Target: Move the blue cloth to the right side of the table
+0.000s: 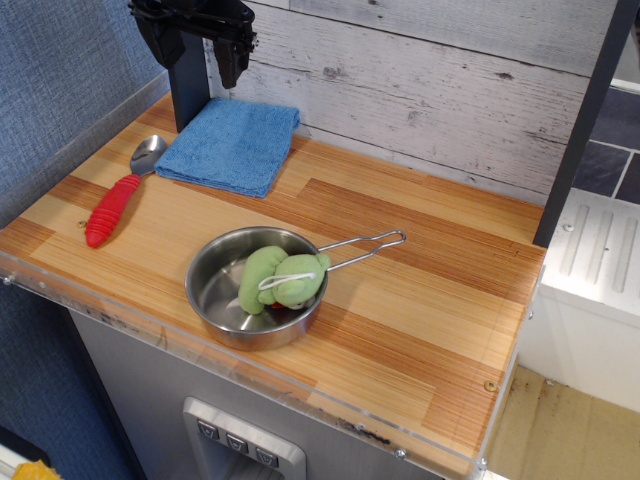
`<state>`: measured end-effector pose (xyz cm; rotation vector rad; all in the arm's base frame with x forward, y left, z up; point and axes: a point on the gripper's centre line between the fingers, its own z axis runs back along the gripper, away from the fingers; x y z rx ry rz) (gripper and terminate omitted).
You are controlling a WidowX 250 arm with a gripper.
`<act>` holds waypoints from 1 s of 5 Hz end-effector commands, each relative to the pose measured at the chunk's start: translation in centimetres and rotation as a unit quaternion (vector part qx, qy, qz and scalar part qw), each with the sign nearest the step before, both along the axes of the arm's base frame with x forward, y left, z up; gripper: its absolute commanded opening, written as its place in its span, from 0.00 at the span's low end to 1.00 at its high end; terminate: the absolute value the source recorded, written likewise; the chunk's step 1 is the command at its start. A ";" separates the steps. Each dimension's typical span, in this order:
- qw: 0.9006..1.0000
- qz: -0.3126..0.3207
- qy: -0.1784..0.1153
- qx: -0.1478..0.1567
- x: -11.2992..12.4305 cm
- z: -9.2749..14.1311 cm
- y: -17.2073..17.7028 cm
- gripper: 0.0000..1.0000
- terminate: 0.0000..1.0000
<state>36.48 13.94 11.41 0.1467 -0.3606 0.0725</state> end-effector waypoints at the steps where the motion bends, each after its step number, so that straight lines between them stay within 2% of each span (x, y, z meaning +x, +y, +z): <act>1: 1.000 0.000 0.000 0.000 0.0 0.0 0.0 1.00 0.00; 3: 0.999 0.029 0.030 -0.023 1.5 -3.8 1.6 1.00 0.00; 4: 0.998 0.025 0.054 -0.013 2.0 -5.6 1.7 1.00 0.00; 5: 0.997 0.025 0.072 -0.018 1.9 -7.4 1.9 1.00 0.00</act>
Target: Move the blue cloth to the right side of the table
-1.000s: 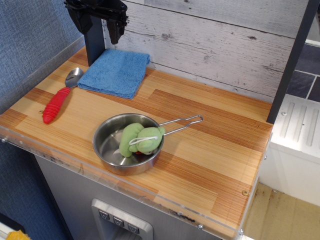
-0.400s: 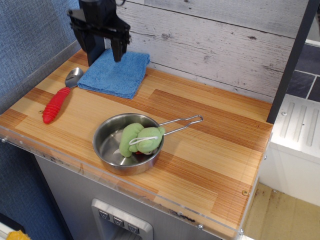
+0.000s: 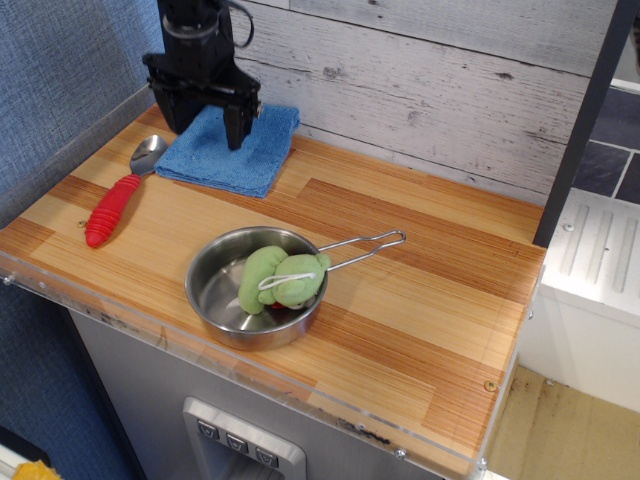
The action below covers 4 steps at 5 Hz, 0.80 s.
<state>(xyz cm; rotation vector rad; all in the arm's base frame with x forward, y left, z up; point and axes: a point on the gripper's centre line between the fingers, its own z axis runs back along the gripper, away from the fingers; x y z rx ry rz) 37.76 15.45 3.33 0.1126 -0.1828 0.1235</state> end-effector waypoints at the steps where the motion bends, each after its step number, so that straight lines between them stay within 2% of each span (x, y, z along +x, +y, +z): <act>1: 1.000 -0.007 -0.005 0.004 0.6 -0.3 0.2 1.00 0.00; 2: 1.000 -0.015 0.006 0.004 0.4 -1.1 -0.5 1.00 0.00; 4: 0.999 -0.033 0.010 0.006 -0.2 -1.0 -3.0 1.00 0.00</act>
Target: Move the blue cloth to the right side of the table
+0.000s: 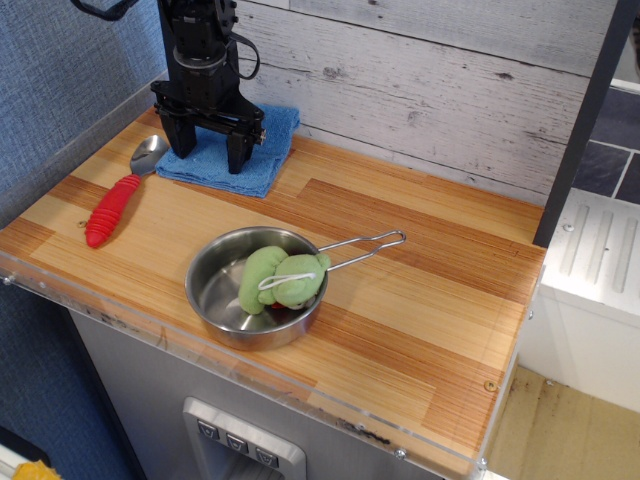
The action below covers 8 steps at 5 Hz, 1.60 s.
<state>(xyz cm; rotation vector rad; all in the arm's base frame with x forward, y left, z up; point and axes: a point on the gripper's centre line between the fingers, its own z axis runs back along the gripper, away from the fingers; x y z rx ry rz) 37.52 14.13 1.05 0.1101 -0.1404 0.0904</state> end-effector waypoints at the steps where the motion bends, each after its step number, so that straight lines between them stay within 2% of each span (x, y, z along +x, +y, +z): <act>1: 0.999 -0.034 -0.013 0.004 -0.2 1.5 -3.9 1.00 0.00; 4: 0.994 -0.106 -0.014 0.001 -0.6 1.5 -14.1 1.00 0.00; 6: 0.988 -0.156 -0.015 -0.013 -0.4 1.6 -21.3 1.00 0.00; 7: 0.985 -0.169 -0.012 -0.014 -0.9 1.7 -22.8 1.00 0.00; 8: 0.989 -0.145 -0.018 -0.016 -1.3 2.2 -21.7 1.00 0.00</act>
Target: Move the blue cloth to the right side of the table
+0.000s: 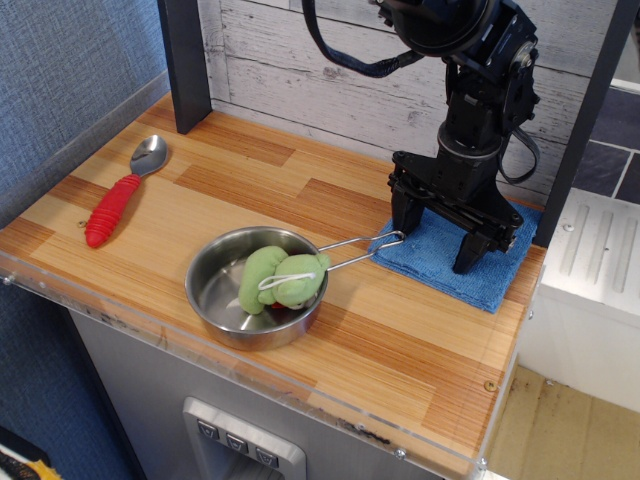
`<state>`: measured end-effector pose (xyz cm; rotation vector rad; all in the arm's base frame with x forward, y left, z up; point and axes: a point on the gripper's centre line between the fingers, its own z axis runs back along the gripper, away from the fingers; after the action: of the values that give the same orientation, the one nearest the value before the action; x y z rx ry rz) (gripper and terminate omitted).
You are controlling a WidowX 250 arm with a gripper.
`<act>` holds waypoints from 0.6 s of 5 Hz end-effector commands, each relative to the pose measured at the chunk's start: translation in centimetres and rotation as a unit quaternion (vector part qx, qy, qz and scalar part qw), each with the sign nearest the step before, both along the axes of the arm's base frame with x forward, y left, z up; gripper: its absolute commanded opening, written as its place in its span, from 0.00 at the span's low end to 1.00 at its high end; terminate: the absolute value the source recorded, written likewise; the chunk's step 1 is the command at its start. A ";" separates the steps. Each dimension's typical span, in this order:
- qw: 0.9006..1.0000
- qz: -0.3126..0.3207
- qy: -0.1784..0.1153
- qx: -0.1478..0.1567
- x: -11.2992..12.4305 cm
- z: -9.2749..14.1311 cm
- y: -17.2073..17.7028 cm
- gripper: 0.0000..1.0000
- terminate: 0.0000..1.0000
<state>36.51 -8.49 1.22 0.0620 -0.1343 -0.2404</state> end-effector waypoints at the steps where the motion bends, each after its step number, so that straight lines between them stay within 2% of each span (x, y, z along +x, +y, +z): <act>1: 0.999 0.032 -0.039 0.001 0.0 3.1 2.2 1.00 0.00; 3: 0.998 0.036 -0.054 -0.005 0.0 4.2 2.5 1.00 0.00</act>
<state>36.30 -6.05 2.91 0.0788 -0.1652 -0.1720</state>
